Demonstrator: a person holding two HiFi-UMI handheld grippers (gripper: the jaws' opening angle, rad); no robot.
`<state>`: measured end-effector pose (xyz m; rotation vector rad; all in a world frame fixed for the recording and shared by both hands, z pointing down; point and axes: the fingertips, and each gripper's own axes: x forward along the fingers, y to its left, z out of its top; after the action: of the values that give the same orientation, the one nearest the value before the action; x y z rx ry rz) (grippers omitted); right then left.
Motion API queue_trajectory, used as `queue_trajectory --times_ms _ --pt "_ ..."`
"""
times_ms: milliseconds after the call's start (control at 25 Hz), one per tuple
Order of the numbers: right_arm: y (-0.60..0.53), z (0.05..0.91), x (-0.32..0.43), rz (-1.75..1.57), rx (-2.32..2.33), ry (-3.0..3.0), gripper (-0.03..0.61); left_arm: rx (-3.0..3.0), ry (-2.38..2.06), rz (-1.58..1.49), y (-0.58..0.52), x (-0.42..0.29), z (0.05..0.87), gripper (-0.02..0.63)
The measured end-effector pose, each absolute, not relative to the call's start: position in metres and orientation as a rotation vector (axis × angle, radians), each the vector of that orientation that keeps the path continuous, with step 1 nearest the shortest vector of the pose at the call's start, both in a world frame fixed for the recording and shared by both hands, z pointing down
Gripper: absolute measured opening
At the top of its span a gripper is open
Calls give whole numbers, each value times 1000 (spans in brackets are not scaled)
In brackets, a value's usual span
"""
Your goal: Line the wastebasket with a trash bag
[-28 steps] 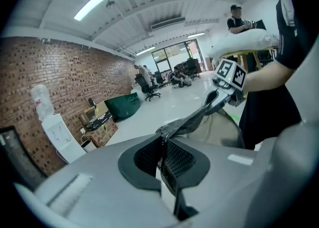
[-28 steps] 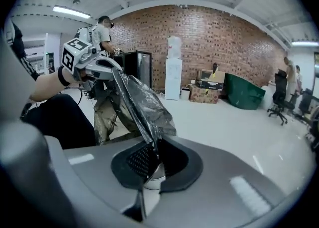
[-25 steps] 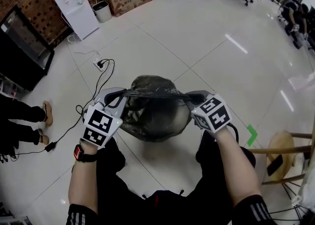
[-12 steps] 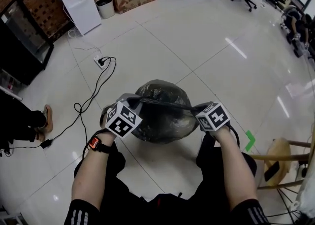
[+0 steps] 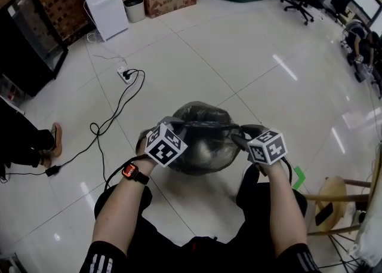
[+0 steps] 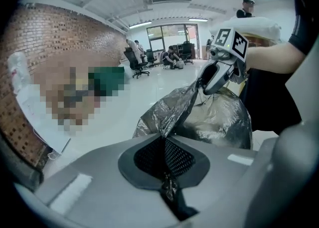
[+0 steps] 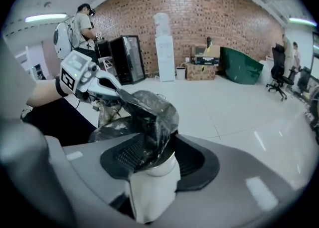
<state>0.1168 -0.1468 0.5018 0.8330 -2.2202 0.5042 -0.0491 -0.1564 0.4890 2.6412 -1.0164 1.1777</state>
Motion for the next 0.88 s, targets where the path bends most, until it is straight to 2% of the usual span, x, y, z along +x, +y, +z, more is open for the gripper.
queue_trajectory --times_ms 320,440,600,760,880 --pt "-125 410 112 349 864 -2374 269 2656 -984 1037 -154 -43 467 2" --pt "-119 374 109 283 925 -2467 270 2658 -968 1004 -151 -40 463 2" --pt "-85 343 36 243 705 -2634 208 2648 -995 975 -156 -48 456 2" --pt "-83 394 -28 214 605 -2561 133 2617 -1013 899 -162 -51 456 1" --pt "-113 439 -43 96 674 -2402 115 2585 -1018 900 -162 -57 462 1"
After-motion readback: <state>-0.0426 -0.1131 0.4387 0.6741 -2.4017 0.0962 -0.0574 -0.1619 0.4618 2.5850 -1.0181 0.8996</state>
